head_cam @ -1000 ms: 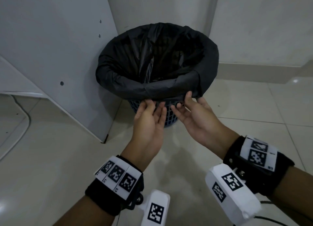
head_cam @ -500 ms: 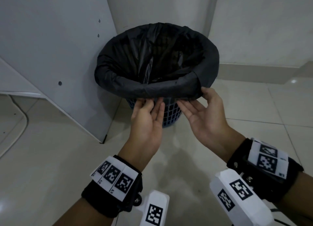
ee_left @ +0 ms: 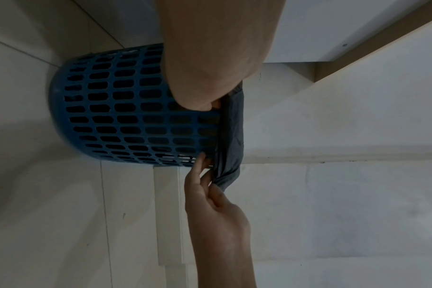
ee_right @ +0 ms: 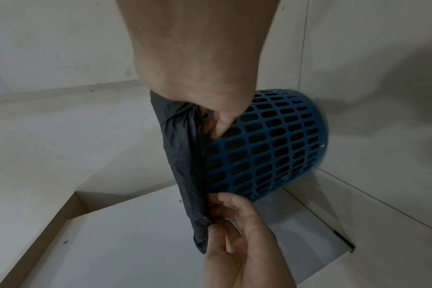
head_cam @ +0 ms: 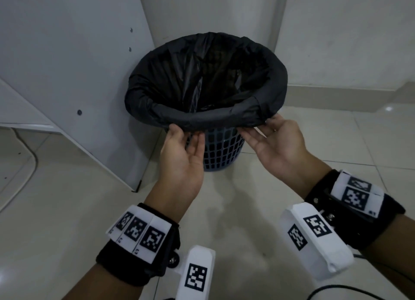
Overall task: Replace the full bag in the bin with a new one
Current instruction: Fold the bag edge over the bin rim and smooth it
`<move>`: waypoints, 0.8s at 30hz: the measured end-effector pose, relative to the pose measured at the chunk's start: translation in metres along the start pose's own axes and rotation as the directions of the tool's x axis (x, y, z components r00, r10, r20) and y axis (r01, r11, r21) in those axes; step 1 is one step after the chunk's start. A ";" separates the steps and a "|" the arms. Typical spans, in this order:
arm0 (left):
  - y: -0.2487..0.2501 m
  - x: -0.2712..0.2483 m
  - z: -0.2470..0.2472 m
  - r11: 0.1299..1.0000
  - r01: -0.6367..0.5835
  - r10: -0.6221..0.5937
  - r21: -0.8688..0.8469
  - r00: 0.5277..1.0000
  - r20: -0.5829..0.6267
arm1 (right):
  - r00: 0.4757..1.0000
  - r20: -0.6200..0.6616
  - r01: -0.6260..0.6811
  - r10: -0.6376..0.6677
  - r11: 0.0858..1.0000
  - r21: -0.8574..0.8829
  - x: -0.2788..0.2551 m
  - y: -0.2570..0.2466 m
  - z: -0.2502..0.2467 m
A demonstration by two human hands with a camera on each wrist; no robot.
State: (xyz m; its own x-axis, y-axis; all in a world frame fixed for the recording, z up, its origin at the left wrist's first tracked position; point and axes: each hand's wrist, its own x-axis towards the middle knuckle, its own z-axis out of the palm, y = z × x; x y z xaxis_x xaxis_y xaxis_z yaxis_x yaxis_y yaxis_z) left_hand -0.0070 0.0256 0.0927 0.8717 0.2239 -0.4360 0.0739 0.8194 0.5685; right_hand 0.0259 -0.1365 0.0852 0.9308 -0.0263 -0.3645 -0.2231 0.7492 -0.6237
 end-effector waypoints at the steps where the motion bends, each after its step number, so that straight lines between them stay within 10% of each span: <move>1: 0.001 0.001 0.000 1.000 -0.001 0.001 0.009 1.000 0.001 | 1.000 0.004 -0.006 0.006 0.999 0.038 0.000 -0.002 0.001; 24: 0.010 0.016 0.002 1.000 -0.002 0.002 0.023 1.000 -0.019 | 0.998 -0.059 -0.031 0.025 0.994 -0.109 0.059 -0.043 0.017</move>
State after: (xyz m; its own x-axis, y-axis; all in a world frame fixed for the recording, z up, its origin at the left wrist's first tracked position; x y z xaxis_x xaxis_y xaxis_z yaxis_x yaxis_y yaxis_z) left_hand 0.0084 0.0366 0.0929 0.8624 0.2359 -0.4478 0.0832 0.8067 0.5851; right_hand 0.0949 -0.1587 0.1021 0.9062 -0.0468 -0.4203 -0.2823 0.6731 -0.6836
